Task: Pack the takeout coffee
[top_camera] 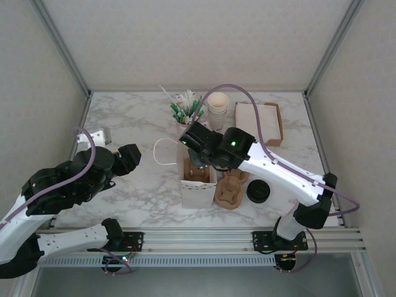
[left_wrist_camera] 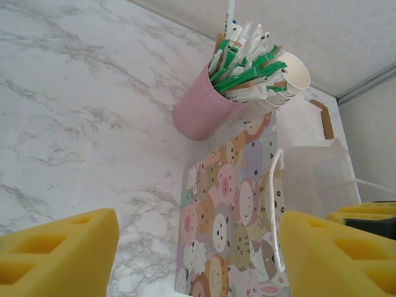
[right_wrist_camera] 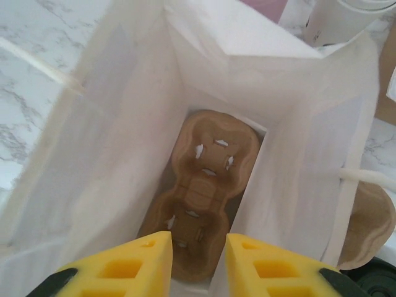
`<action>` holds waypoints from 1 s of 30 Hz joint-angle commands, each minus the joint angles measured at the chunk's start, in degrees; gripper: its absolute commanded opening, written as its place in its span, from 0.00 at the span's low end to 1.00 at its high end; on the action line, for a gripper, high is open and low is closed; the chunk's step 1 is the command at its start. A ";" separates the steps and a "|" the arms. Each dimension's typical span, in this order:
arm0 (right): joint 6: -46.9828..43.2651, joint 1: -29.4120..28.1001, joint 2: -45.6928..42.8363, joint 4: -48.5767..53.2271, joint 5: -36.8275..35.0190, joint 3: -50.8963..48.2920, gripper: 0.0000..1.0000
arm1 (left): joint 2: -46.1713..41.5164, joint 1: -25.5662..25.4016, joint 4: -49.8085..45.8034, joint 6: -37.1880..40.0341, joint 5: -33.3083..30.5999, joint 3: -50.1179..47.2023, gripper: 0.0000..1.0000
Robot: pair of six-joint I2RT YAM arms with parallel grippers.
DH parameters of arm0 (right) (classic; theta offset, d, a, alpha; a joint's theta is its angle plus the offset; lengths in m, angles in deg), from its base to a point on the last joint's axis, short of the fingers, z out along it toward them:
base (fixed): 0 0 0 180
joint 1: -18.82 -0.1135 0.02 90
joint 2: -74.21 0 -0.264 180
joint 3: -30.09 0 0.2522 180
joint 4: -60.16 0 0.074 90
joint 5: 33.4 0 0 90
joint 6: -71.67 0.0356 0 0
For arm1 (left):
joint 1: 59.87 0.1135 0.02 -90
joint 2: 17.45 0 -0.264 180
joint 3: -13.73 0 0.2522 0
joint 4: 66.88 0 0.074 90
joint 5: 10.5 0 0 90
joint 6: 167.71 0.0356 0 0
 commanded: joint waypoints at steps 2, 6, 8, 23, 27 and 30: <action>-0.75 -0.53 -9.33 -3.50 -4.95 -0.85 0.32 | -0.11 -0.50 -0.33 -0.38 -1.16 -1.56 0.65; -1.29 -0.50 -16.05 -6.84 -10.45 -3.22 0.36 | 0.15 -0.44 -0.13 -0.94 -0.39 -2.24 0.60; -1.60 -0.42 -19.05 -7.69 -13.98 -4.32 0.40 | 0.33 -0.49 0.41 -1.01 0.02 -2.76 0.59; -0.98 20.06 -28.09 -10.39 -4.03 -19.68 0.55 | 6.98 -0.54 9.65 -0.47 9.91 -2.88 0.66; -0.97 24.44 -28.08 -11.94 0.49 -23.40 0.57 | 11.59 -0.43 8.35 -0.57 11.38 -1.30 0.54; -1.28 27.42 -28.06 -12.69 3.41 -25.67 0.57 | 13.11 -0.39 8.12 -0.48 11.11 -0.87 0.40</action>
